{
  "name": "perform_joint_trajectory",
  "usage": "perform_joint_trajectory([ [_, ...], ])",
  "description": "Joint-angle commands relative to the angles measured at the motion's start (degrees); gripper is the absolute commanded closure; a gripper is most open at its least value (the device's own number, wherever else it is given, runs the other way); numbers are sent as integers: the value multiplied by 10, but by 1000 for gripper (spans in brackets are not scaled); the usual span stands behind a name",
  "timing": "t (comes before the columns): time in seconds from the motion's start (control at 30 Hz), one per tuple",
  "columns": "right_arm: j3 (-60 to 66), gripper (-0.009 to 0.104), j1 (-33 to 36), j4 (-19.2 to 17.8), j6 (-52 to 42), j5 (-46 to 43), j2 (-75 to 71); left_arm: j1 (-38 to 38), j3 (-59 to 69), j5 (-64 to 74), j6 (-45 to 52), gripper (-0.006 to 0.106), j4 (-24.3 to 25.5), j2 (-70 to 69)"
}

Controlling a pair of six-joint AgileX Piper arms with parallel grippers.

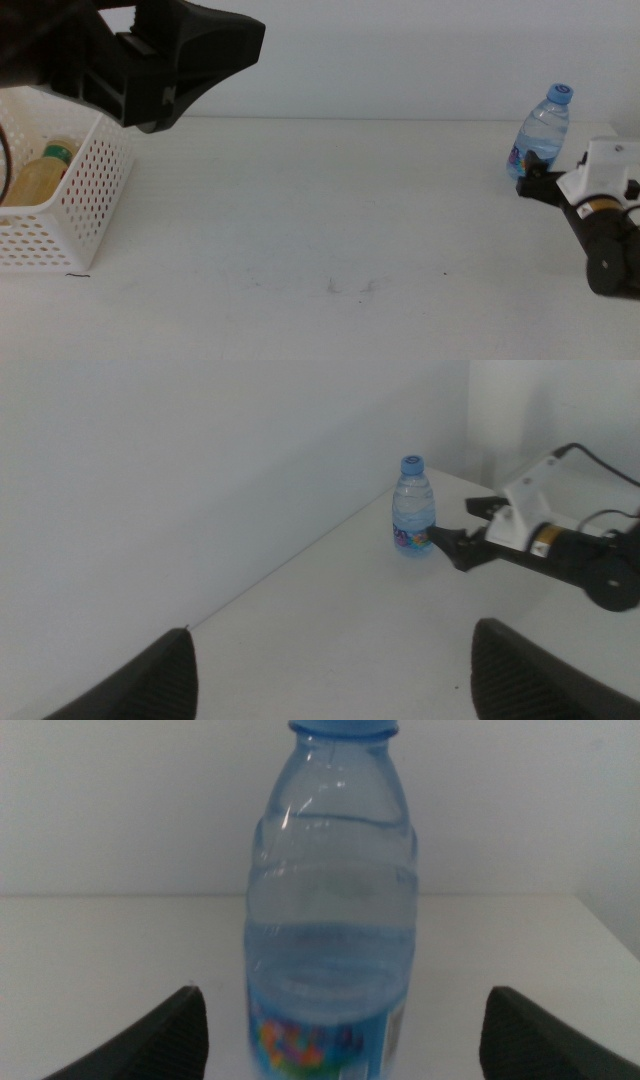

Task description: Use arms to grab the bottles and put them into the dustbin to the left of the table.

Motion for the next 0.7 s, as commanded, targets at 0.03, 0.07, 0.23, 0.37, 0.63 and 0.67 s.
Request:
perform_joint_trajectory([
  [0.03, -62, 6, -11, 16, -11, 9, 47, -1, -3, -6, -1, 7, 2, -2],
  [0.07, -83, 6, -12, 22, -16, 17, 61, -1, -3, -6, -1, 7, 2, -2],
  [0.23, -182, 6, -14, 55, -67, 53, 123, -1, -3, -6, -1, 7, 2, -2],
  [0.37, -258, 7, -18, 51, -66, 85, 173, -1, -3, -6, -1, 7, 3, -2],
  [0.63, -326, 94, -1, 65, -63, 209, 183, -1, -3, -6, -1, 7, 3, -2],
  [0.67, -325, 94, 10, 74, -70, 226, 171, -1, -3, -6, -1, 7, 3, -2],
])
